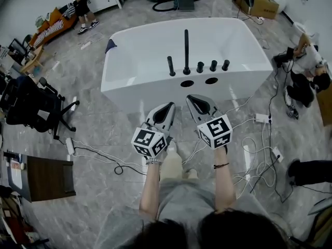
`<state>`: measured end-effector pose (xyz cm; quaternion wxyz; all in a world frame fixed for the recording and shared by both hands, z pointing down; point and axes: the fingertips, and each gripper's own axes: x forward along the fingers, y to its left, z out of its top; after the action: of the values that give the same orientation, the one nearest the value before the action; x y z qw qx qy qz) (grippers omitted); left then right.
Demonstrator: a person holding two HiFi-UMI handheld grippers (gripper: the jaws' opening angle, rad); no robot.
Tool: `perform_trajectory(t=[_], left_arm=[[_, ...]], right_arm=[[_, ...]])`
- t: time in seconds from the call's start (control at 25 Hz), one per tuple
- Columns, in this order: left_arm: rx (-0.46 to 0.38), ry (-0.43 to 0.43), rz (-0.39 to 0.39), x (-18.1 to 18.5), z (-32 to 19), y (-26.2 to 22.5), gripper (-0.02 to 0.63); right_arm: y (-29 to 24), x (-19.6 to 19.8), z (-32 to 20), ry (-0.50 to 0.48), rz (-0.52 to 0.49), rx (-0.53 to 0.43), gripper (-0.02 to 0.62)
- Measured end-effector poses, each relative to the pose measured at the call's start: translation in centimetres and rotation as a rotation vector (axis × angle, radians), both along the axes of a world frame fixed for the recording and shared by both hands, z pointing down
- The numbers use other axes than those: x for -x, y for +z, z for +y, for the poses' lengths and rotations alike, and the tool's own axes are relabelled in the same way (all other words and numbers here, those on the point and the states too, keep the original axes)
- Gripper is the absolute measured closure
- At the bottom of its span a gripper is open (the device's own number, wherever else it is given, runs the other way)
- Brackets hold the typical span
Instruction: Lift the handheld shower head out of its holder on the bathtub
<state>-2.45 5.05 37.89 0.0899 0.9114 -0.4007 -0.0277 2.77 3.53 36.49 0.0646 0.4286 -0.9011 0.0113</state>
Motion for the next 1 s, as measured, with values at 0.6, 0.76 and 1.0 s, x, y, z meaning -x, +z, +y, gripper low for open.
perform_trajectory(t=[0.6, 0.76, 1.0], left_arm=[[0.032, 0.054, -0.009, 4.2, -13.5, 1.2, 0.601], [0.066, 0.082, -0.006, 5.4, -16.3, 2.3, 0.601], [0.116, 0.128, -0.009, 5.8, -19.2, 4.9, 0.601]], right_arm=[[2.1, 4.4, -13.1, 0.022, -0.015, 0.054, 0.594], [3.4, 5.6, -16.1, 0.052, 0.004, 0.085, 0.594], [5.8, 5.9, -19.0, 0.095, 0.008, 0.126, 0.594]])
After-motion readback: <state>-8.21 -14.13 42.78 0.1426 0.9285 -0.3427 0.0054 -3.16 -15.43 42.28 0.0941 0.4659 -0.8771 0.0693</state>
